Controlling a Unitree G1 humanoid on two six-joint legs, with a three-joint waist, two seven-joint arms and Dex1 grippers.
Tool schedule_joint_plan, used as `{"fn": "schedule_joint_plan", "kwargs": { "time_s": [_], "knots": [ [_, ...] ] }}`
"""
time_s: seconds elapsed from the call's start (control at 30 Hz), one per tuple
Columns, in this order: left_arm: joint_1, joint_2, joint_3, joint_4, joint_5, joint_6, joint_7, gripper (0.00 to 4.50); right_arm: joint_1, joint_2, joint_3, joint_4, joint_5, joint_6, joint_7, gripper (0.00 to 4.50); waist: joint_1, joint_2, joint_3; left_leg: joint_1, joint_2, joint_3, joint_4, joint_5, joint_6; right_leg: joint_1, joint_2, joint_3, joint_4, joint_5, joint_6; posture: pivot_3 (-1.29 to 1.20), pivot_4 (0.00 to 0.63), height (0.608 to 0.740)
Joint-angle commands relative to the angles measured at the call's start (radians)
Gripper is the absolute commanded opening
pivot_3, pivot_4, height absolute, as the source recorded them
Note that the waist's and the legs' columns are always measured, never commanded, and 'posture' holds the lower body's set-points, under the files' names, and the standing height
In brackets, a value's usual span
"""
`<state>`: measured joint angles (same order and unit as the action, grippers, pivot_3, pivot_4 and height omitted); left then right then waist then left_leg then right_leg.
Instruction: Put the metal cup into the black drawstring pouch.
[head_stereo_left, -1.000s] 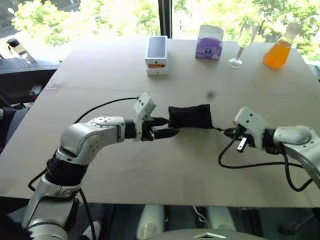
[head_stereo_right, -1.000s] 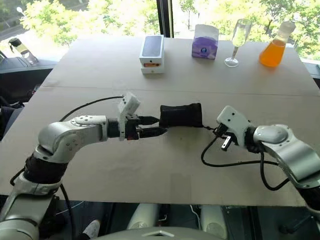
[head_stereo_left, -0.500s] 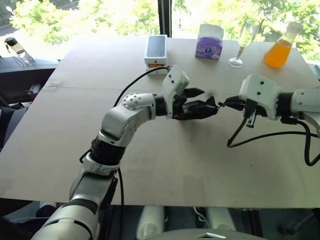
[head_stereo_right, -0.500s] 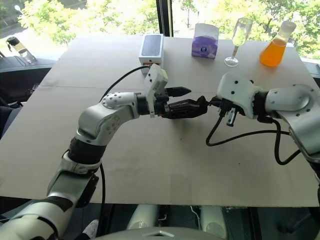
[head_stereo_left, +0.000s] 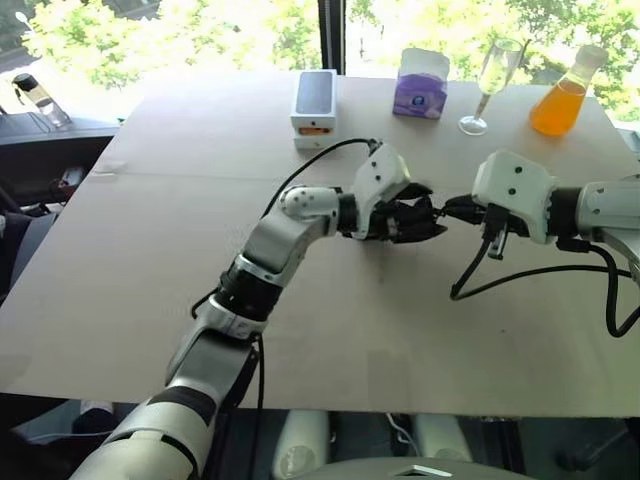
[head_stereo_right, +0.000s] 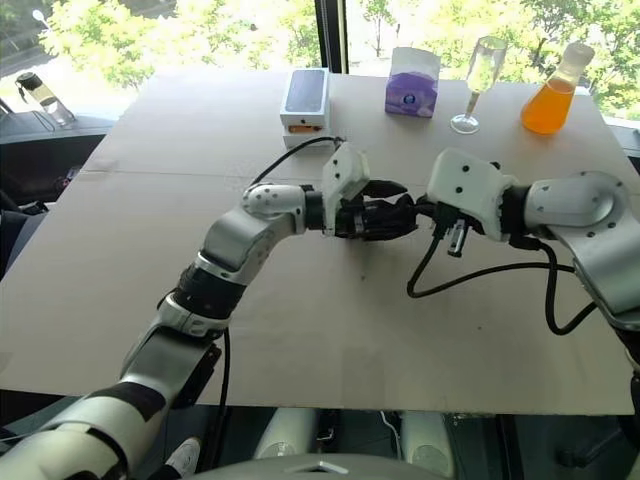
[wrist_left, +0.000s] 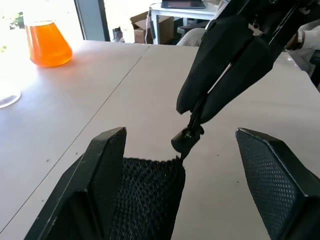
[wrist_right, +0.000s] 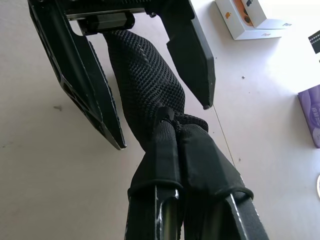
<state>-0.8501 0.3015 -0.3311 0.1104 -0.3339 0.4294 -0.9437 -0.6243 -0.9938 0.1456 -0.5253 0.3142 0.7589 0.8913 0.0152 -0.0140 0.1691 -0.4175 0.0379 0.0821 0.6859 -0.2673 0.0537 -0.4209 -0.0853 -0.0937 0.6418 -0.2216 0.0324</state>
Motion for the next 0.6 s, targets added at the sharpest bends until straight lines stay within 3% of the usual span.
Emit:
{"fn": "schedule_joint_plan", "kwargs": {
  "time_s": [0.03, 0.3, 0.5, 0.6],
  "knots": [
    [-0.033, -0.013, 0.009, 0.02, 0.021, -0.05, -0.041, 3.61, -0.006, 0.006, -0.013, -0.034, -0.007, 0.005, -0.005, 0.0, 0.0, 0.0, 0.0, 0.0, 0.0, 0.0, 0.0, 0.0, 0.0, 0.0, 0.0, 0.0, 0.0, 0.0, 0.0, 0.0, 0.15, 0.737],
    [-0.055, -0.034, 0.004, 0.086, 0.064, -0.087, -0.092, 0.02, -0.008, 0.012, -0.015, -0.037, -0.011, 0.015, -0.007, 0.0, 0.001, 0.0, 0.0, 0.0, 0.0, 0.0, 0.0, 0.0, 0.0, 0.0, 0.0, 0.0, 0.0, 0.0, 0.0, 0.0, 0.15, 0.737],
    [-0.075, -0.042, 0.018, 0.13, 0.087, -0.114, -0.113, 0.02, -0.005, 0.044, -0.039, -0.037, 0.008, 0.046, -0.033, 0.0, 0.0, 0.0, 0.0, 0.0, 0.0, 0.0, 0.0, 0.0, 0.0, 0.0, 0.0, 0.0, 0.0, 0.0, 0.0, 0.0, 0.15, 0.737],
    [-0.089, -0.041, 0.019, 0.163, 0.107, -0.135, -0.116, 0.02, -0.042, 0.17, -0.147, -0.012, 0.101, 0.147, -0.12, 0.0, 0.0, 0.0, 0.0, 0.0, 0.0, 0.0, 0.001, 0.0, 0.0, 0.0, 0.0, 0.0, 0.001, 0.0, 0.0, 0.0, 0.15, 0.737]
  ]
}}
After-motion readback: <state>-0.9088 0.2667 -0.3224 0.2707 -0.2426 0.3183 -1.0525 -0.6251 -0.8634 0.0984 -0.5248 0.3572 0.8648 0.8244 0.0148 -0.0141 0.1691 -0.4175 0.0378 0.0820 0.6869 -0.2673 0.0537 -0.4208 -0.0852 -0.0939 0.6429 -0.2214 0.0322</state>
